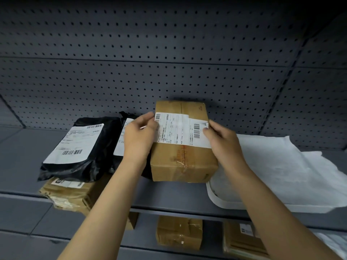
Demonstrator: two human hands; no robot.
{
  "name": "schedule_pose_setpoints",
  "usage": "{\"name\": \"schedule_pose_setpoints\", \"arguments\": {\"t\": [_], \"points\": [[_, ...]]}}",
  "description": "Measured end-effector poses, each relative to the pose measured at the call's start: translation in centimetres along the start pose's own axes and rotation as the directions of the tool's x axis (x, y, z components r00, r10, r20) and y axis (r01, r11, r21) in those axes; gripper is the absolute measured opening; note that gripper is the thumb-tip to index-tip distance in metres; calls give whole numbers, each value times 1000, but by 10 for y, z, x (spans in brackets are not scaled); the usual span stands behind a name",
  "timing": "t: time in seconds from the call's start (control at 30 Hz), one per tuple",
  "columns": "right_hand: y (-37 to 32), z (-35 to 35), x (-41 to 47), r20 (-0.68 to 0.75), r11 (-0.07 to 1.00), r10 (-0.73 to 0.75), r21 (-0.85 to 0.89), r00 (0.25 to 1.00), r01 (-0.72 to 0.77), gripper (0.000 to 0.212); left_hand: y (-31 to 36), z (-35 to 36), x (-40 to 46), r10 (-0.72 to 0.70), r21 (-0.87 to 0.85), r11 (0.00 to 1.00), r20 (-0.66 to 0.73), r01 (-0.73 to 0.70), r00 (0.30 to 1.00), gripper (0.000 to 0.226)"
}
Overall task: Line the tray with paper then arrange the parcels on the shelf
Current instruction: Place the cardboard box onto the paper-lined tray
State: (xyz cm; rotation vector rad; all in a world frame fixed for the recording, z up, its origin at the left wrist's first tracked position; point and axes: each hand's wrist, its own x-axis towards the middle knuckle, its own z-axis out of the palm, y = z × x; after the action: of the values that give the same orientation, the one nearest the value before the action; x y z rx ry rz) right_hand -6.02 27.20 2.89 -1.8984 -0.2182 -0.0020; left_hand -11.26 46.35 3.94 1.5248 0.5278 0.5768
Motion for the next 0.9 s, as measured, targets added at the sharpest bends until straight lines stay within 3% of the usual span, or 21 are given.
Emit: {"name": "schedule_pose_setpoints", "arguments": {"t": [0.17, 0.33, 0.53, 0.67, 0.8, 0.9], "points": [[-13, -23, -10, -124, 987, -93, 120, 988, 108, 40, 20, 17, -22, 112, -126, 986, 0, -111, 994, 22], [-8, -56, -15, -212, 978, -104, 156, 972, 139, 47, 21, 51, -36, 161, -183, 970, -2, -159, 987, 43], [3, -111, -7, -212, 992, -45, 106, 976, 69, 43, 23, 104, -50, 101, -250, 965, 51, -85, 994, 38], [13, -148, -1, -205, 998, -13, 56, 979, 25, 26, 21, 138, -60, 37, -261, 965, 124, -3, 992, 43], [26, -176, 6, -225, 999, 50, 21, 973, -46, 38, 15, 168, -69, -11, -268, 962, 156, 53, 988, 41], [37, -191, 9, -208, 997, 76, 22, 975, -73, 25, 9, 187, -75, -52, -245, 965, 179, 95, 982, 42]]}}
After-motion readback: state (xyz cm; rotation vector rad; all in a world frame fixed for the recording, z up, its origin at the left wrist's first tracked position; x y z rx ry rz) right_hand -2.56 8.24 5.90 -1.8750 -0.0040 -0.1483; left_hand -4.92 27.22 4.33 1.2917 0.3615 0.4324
